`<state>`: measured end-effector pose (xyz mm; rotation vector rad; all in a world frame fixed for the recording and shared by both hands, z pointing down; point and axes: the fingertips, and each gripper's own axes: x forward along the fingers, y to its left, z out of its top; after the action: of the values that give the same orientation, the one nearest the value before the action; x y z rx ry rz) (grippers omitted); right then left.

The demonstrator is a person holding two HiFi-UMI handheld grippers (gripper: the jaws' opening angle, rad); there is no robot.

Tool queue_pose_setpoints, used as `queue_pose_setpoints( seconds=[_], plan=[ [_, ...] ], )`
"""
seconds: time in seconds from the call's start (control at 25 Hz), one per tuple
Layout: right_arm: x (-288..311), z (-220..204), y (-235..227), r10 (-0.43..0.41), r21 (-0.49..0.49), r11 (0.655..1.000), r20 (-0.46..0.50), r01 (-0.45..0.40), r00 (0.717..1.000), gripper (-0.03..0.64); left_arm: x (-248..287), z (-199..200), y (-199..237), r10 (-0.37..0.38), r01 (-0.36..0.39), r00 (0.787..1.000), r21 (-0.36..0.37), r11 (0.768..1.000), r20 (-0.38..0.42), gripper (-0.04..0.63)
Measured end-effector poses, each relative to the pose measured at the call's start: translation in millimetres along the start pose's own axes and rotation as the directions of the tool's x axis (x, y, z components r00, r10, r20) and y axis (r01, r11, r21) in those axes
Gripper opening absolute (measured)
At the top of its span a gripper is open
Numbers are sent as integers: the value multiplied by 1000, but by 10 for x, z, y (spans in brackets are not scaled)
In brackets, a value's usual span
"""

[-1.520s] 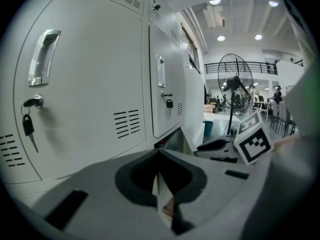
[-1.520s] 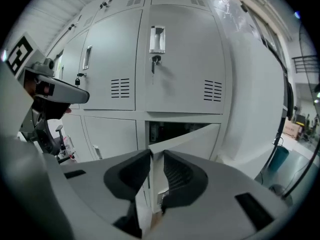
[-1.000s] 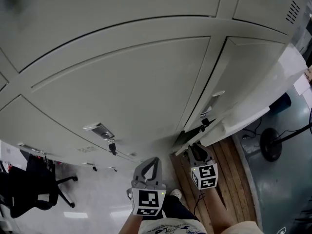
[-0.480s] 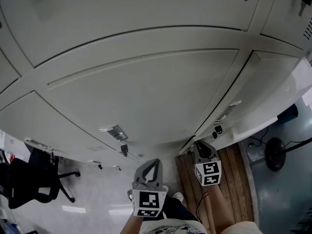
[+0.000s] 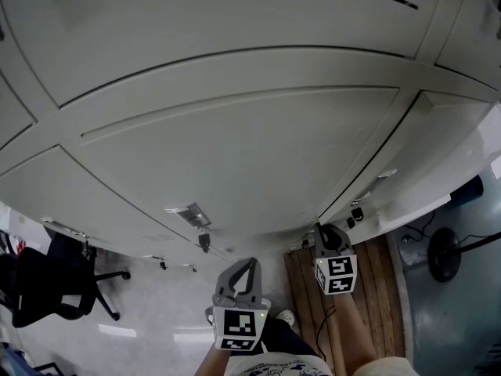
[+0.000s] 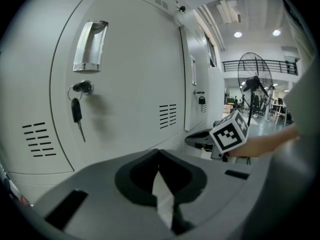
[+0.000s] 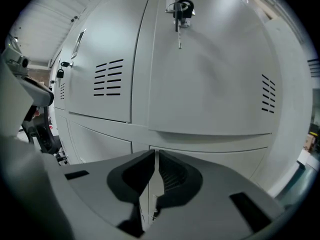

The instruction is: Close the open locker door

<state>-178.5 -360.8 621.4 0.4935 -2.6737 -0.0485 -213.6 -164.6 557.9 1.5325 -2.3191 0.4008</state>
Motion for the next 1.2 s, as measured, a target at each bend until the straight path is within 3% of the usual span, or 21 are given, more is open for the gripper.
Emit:
queue_pose_setpoints(
  seconds=[0.4, 0.72, 0.96, 1.2],
  plan=[
    [-1, -3, -8, -5, 19, 1000, 10, 5, 1000, 40, 5, 71, -5, 10, -10, 1000, 14, 1000, 8, 3],
    [-419, 43, -235, -115, 128, 986, 52, 108, 992, 40, 32, 268, -107, -20, 17, 999, 55, 998, 42, 3],
    [-1052, 384, -524, -245, 160, 962, 132, 223, 961, 40, 47, 538, -213, -50, 42, 994, 87, 995, 99, 3],
    [-1716, 947, -793, -356, 123, 934, 256, 335, 899, 40, 39, 939, -375, -85, 63, 980, 123, 990, 180, 3]
  ],
)
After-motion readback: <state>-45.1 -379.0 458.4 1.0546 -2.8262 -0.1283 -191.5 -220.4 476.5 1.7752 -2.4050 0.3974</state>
